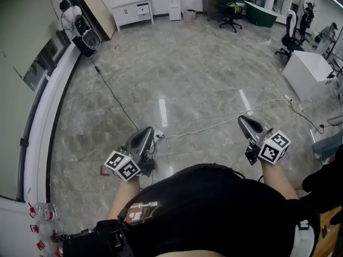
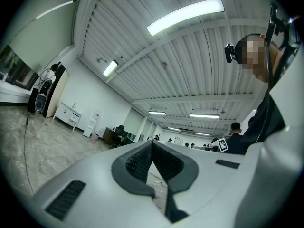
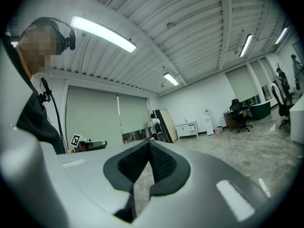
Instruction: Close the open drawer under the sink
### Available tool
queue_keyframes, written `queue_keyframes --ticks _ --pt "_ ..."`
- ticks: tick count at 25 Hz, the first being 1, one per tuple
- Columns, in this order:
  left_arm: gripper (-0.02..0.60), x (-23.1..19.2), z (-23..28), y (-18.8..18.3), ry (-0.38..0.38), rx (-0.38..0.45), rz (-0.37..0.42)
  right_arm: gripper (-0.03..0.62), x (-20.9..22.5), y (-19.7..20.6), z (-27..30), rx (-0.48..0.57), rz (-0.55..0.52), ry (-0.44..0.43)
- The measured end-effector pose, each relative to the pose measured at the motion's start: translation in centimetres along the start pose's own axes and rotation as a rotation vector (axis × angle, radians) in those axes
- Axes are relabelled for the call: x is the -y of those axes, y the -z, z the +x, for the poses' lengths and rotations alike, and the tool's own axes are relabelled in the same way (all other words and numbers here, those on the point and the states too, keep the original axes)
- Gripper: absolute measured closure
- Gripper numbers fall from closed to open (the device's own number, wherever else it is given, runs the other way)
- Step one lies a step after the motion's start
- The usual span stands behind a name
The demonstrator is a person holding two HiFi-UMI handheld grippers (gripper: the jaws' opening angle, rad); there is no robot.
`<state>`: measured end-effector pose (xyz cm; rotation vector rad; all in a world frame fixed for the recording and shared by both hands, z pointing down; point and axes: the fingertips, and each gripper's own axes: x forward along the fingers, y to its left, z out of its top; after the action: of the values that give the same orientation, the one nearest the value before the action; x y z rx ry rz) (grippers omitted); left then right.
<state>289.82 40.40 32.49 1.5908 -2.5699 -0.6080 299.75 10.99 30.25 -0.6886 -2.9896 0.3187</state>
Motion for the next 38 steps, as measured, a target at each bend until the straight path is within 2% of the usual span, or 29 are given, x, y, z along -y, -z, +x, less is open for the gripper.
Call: queue_keyframes --ticks 8,17,22,28,33,38 --pt "0.591 -4.3 -4.1 -1.5 -0.035 0.0 -0.007 0.603 -2.8 1.0 5.4 -0.014 0.021 -0.032" --pt "0.591 -6.9 -4.4 -1.1 -0.092 0.015 -0.016 0.603 -1.2 2.1 8.3 -0.042 0.031 -0.08" --pt "0.591 -7.0 -0.4 -0.6 -0.128 -0.001 0.009 0.603 3.7 2.0 9.0 -0.036 0.052 -0.103" --pt "0.591 -6.6 7.2 -1.8 -0.166 0.021 0.013 0.603 11.6 -1.1 10.5 -0.033 0.089 -0.147" --pt "0.591 -5.9 13.7 -0.5 -0.218 0.043 0.029 0.603 18.7 -2.3 11.4 -0.044 0.088 -0.207" --pt "0.591 -5.9 18.8 0.2 -0.245 0.031 0.033 0.603 23.2 -3.5 12.6 -0.044 0.076 -0.256"
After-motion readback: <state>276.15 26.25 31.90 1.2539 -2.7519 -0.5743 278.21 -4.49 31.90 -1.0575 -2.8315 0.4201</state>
